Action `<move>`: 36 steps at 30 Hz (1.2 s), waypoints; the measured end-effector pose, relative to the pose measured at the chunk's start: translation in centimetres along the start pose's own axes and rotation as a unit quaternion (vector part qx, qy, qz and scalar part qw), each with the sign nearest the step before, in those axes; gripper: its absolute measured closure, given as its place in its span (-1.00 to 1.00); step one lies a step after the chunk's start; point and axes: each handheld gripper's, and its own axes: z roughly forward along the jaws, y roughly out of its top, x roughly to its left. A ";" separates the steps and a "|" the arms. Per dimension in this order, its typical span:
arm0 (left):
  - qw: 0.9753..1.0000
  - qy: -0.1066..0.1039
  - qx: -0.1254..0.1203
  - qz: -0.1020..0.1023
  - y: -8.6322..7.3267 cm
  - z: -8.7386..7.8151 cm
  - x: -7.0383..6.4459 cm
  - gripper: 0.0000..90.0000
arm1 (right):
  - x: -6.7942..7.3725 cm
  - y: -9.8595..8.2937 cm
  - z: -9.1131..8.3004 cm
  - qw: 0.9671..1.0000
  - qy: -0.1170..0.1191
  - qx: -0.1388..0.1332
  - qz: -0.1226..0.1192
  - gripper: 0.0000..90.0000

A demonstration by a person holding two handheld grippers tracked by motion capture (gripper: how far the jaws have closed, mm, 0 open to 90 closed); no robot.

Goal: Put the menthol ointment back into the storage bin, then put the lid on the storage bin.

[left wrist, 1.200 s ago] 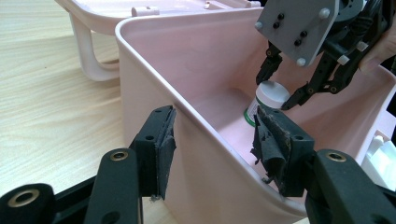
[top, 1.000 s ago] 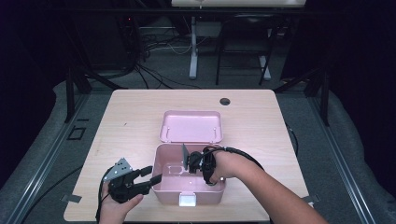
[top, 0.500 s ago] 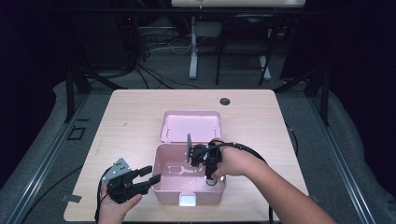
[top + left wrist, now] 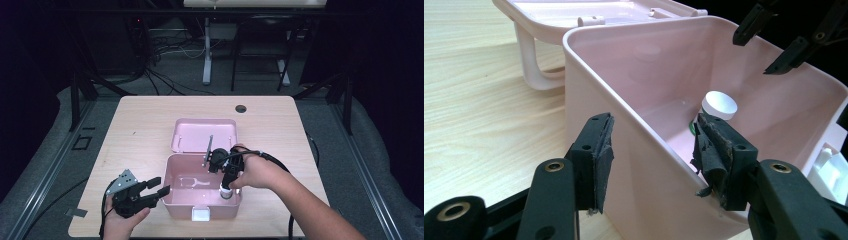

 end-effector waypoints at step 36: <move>1.000 0.003 0.006 0.004 0.1 -0.2 0.0 0.10 | -3.0 -3.7 -1.8 0.971 -0.043 -0.176 0.156 0.21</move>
